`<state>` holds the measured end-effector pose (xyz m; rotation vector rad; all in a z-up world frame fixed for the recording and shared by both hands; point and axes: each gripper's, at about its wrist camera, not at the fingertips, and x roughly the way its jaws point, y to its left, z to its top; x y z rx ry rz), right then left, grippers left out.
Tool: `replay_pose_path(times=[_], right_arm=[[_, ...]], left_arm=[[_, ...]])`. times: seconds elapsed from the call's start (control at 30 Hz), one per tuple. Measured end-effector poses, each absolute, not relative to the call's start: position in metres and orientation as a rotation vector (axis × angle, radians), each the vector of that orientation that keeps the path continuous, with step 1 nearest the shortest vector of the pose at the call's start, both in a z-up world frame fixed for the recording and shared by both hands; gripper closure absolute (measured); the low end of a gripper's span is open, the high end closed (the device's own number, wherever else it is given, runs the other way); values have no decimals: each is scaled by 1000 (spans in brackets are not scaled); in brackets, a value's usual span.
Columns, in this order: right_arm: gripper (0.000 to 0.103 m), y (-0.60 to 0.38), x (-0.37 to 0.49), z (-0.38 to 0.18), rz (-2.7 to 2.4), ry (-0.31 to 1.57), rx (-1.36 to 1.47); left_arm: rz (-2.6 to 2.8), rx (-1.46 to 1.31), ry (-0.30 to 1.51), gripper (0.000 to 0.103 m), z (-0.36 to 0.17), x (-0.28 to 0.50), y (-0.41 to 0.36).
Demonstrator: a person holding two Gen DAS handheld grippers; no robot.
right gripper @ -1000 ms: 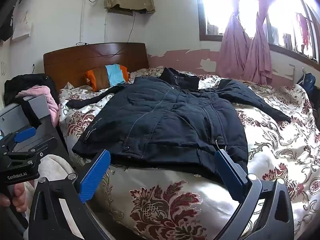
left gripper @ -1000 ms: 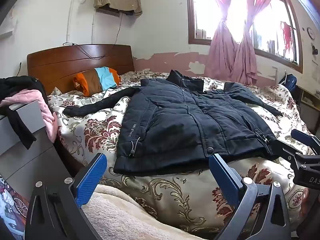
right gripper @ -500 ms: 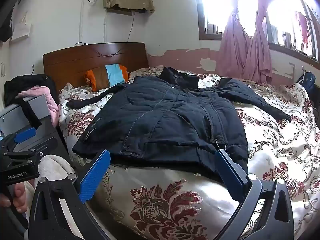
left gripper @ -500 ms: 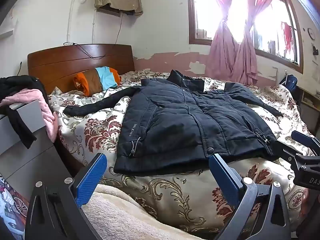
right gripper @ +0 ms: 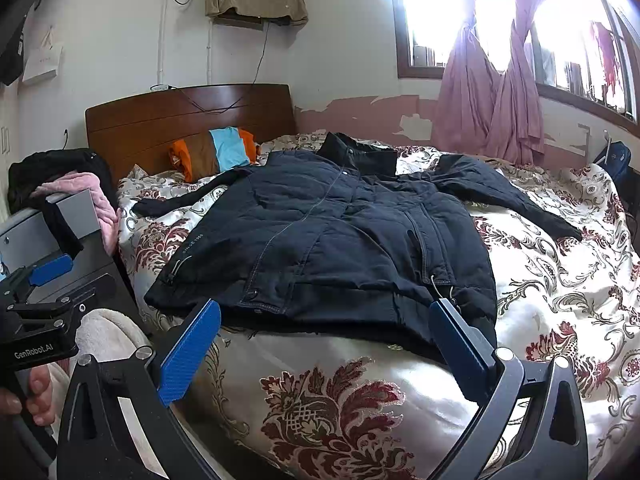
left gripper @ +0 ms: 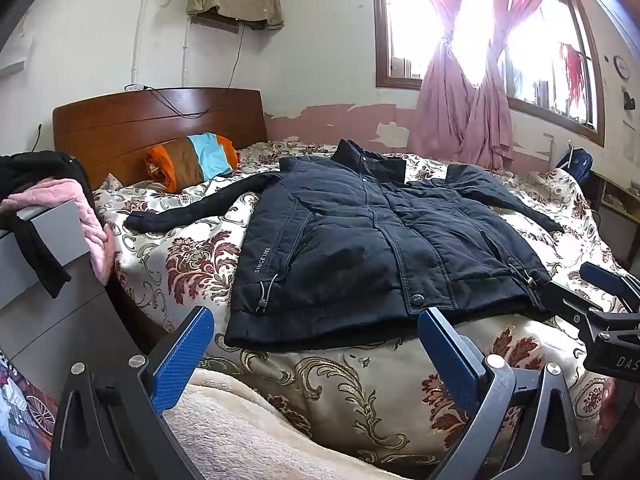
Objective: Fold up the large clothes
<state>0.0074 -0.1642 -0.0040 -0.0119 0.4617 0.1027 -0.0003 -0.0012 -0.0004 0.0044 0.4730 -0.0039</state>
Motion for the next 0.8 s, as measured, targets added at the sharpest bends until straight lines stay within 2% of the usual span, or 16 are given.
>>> replay_pose_path(times=[0.8], right_arm=[[1,-165,4,-8,104,466,-9]], left_arm=[[-6,3,472,0,-1,-1,-6]])
